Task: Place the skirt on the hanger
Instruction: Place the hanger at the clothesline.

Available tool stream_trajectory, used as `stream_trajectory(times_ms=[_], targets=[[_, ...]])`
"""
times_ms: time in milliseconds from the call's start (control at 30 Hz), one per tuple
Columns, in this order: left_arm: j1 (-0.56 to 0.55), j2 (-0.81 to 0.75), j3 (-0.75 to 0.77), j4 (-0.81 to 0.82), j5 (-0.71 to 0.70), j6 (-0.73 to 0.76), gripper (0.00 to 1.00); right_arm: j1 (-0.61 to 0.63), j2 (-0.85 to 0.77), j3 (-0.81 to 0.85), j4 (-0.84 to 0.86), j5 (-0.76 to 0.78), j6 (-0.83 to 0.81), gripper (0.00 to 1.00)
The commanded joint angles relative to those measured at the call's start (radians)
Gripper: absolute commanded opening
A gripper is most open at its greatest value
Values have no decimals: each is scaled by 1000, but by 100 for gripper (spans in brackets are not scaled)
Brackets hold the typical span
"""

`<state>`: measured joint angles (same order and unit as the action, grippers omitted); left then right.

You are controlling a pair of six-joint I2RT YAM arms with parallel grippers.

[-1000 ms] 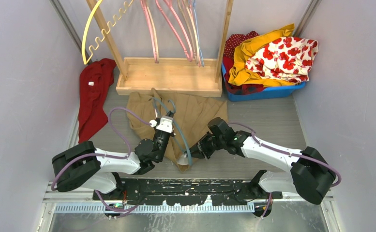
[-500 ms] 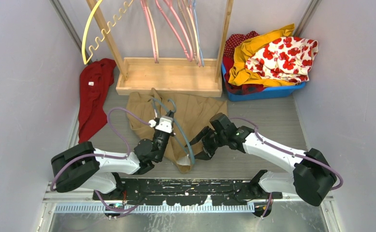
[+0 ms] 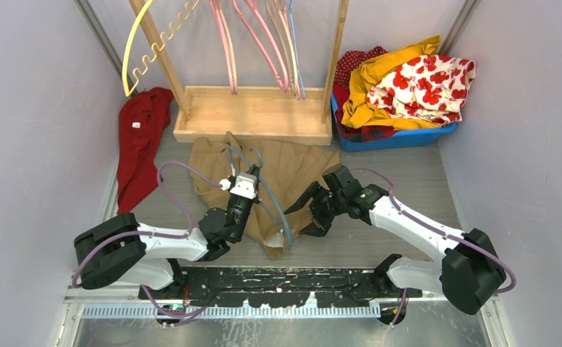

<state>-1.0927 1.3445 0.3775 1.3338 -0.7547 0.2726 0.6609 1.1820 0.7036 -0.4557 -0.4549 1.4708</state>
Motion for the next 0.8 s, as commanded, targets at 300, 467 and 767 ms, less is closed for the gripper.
stream_trajectory(times_ms=[300,467,767], targets=[[0,-111,-6,49,22,-16,0,-82,-133,7,-81,41,-246,78],[0,-156,-8,-14,32,-35,0,-96,-187,40,-155,103,-365,78],[0,-272,9,-193,69,-83,0,-95,-278,179,-354,260,-597,78]])
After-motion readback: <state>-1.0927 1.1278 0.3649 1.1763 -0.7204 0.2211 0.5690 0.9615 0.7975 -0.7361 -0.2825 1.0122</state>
